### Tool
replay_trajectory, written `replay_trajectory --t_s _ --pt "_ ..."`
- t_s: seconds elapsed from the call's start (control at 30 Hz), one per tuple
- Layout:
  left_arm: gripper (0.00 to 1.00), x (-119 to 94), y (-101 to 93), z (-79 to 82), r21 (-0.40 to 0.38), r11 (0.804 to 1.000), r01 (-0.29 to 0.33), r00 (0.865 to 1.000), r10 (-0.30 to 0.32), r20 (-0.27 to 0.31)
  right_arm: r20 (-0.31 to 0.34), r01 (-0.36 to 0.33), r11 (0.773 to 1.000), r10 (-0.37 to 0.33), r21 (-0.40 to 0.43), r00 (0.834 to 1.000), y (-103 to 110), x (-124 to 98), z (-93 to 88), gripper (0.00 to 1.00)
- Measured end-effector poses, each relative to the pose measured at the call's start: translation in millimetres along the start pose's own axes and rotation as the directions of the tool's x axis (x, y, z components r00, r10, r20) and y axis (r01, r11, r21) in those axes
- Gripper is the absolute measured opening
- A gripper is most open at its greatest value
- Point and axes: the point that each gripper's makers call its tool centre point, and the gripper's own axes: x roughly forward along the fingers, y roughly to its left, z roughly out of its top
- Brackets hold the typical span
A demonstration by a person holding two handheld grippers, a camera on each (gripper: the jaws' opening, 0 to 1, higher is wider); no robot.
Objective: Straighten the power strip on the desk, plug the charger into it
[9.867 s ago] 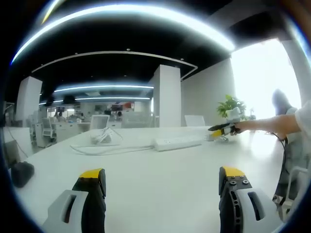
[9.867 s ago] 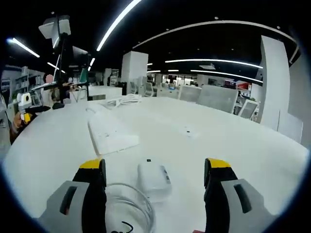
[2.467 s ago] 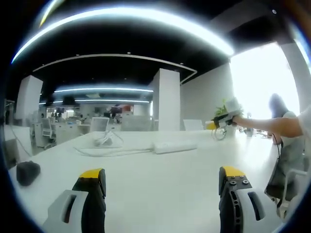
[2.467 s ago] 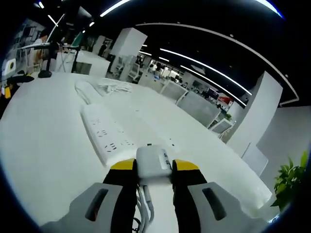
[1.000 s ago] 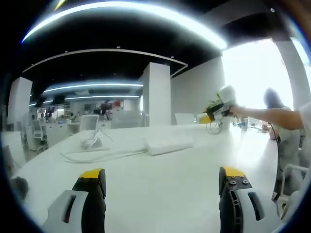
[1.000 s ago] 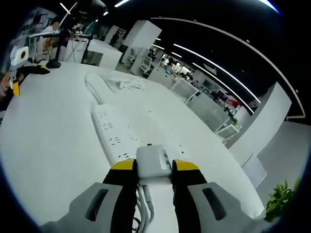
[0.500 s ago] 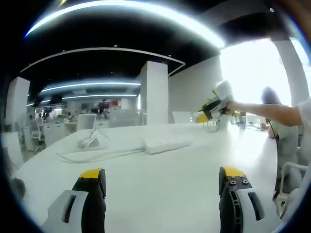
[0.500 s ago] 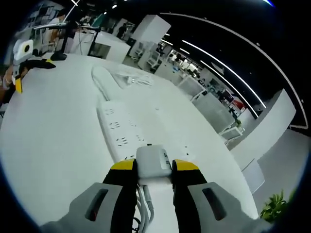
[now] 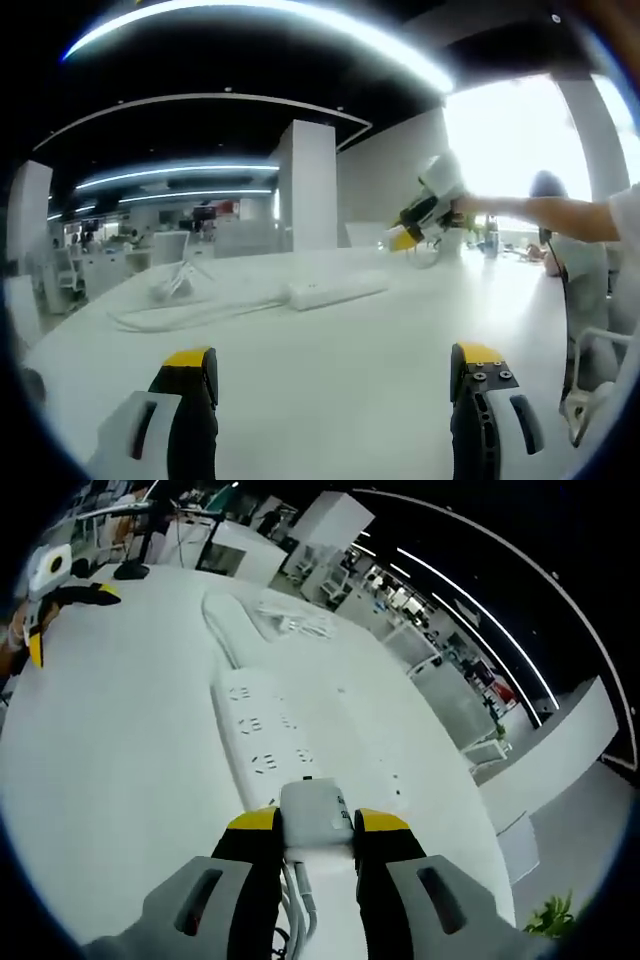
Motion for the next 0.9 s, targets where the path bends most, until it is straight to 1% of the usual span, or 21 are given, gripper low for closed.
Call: replay_trajectory --t_s 0.07,0.17,0.27,0.43,0.63,0.77,0.87,0.9 --pt "0.99 0.5 0.2 -0.3 -0.002 1.0 0.001 1.0 -0.001 0.0 -0.008 -0.001 1.0 0.001 -0.016 1.0 1.4 1.0 0.3 0.26" --pt "0.99 1.0 -0.1 -0.9 -0.001 1.0 0.004 1.0 -0.004 -0.002 -0.017 -0.01 1.0 0.01 -0.013 1.0 1.9 3.0 0.5 0.26" --pt "0.99 1.0 -0.7 -0.8 0.0 1.0 0.006 1.0 -0.006 -0.001 -0.039 -0.016 0.999 0.015 -0.03 0.999 2.7 5.0 0.4 0.26" --pt "0.99 0.8 -0.6 -1.0 -0.005 1.0 0.004 1.0 -0.004 0.0 -0.066 -0.021 0.998 0.018 -0.052 0.998 7.7 3.2 1.7 0.26" --pt "0.99 1.5 -1.9 -0.9 -0.002 1.0 0.009 1.0 -0.009 0.0 -0.121 -0.023 0.994 0.01 -0.106 0.993 9.4 5.7 -1.8 0.26" --pt "0.99 1.5 -1.6 -1.2 0.0 1.0 0.009 1.0 -0.009 -0.002 -0.146 -0.031 0.991 0.012 -0.127 0.989 11.4 7.8 -2.9 0.26" --pt "0.99 1.1 -1.7 -0.8 0.0 1.0 0.009 1.0 -0.009 0.0 -0.182 -0.043 0.982 0.009 -0.186 0.983 11.3 10.5 -4.1 0.26" --pt "0.99 1.1 -1.5 -0.8 0.0 1.0 0.009 1.0 -0.009 0.0 -0.191 -0.043 0.982 0.007 -0.186 0.982 11.9 11.6 -4.0 0.26"
